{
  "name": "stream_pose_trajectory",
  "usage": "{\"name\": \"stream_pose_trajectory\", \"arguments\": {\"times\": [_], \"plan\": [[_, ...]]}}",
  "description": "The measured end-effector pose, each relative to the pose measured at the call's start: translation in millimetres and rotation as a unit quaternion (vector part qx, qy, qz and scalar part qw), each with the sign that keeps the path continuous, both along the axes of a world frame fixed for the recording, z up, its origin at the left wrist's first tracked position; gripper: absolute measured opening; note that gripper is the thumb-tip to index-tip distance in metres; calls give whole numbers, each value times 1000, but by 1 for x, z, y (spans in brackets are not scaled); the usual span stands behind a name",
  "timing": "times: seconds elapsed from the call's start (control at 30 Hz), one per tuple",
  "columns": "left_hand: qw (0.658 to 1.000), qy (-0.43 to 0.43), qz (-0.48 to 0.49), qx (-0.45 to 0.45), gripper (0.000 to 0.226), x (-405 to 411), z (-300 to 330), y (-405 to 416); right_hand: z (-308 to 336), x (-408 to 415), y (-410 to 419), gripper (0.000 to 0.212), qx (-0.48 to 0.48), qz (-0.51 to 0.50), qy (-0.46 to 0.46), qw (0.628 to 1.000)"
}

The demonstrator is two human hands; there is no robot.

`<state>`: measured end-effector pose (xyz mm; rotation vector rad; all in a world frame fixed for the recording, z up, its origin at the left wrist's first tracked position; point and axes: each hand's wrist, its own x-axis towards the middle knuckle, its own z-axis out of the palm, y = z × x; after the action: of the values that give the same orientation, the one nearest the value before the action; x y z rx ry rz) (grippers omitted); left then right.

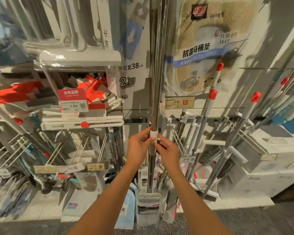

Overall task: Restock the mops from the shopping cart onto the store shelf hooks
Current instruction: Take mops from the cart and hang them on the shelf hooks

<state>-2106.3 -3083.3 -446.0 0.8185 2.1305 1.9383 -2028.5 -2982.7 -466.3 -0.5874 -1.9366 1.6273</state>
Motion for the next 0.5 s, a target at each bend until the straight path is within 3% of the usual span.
{"name": "stream_pose_trajectory", "arguments": {"times": [0.5], "plan": [[999,-14,1,-32,33,-75,-37,68,-42,-81,64,47,-9,-2,-16,1000]]}}
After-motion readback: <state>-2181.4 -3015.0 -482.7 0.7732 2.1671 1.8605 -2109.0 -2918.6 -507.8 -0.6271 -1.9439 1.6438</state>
